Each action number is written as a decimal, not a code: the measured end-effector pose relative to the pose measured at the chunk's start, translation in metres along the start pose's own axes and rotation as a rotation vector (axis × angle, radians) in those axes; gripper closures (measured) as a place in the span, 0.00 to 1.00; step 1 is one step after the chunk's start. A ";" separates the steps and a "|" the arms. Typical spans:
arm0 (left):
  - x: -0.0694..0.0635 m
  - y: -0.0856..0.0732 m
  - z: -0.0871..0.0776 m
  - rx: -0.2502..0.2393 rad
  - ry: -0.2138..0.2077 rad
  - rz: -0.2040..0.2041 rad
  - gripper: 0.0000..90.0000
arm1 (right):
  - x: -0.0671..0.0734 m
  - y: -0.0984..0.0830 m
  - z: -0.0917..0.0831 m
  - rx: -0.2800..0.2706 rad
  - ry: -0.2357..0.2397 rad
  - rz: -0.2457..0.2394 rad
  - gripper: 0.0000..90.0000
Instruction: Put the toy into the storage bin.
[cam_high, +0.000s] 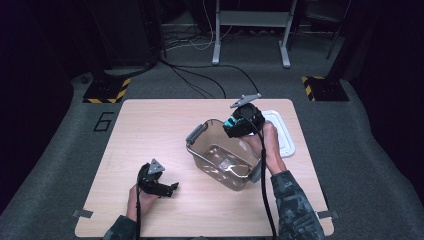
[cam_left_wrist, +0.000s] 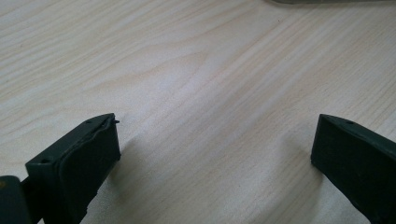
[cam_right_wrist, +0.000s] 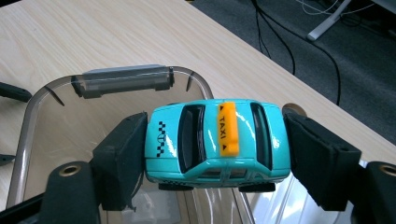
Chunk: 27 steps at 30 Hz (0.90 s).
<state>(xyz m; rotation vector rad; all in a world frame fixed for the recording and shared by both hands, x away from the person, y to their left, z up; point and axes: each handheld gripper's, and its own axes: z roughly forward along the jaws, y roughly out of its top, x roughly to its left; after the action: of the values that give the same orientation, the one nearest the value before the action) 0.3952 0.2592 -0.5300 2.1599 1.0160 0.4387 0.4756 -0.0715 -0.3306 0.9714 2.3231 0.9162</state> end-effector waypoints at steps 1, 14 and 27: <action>0.000 0.000 0.000 0.000 0.000 0.000 0.01 | 0.000 0.001 0.002 0.000 0.004 -0.009 0.27; 0.000 0.000 0.000 0.000 0.000 0.000 0.01 | 0.009 0.008 0.020 0.034 0.035 -0.016 0.27; 0.000 0.000 0.000 0.000 0.000 0.000 0.01 | 0.018 0.016 0.037 0.072 0.059 -0.039 0.27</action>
<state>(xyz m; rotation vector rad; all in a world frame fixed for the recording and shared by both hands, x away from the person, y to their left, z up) 0.3952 0.2592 -0.5300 2.1601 1.0160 0.4390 0.4938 -0.0348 -0.3467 0.9356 2.4308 0.8620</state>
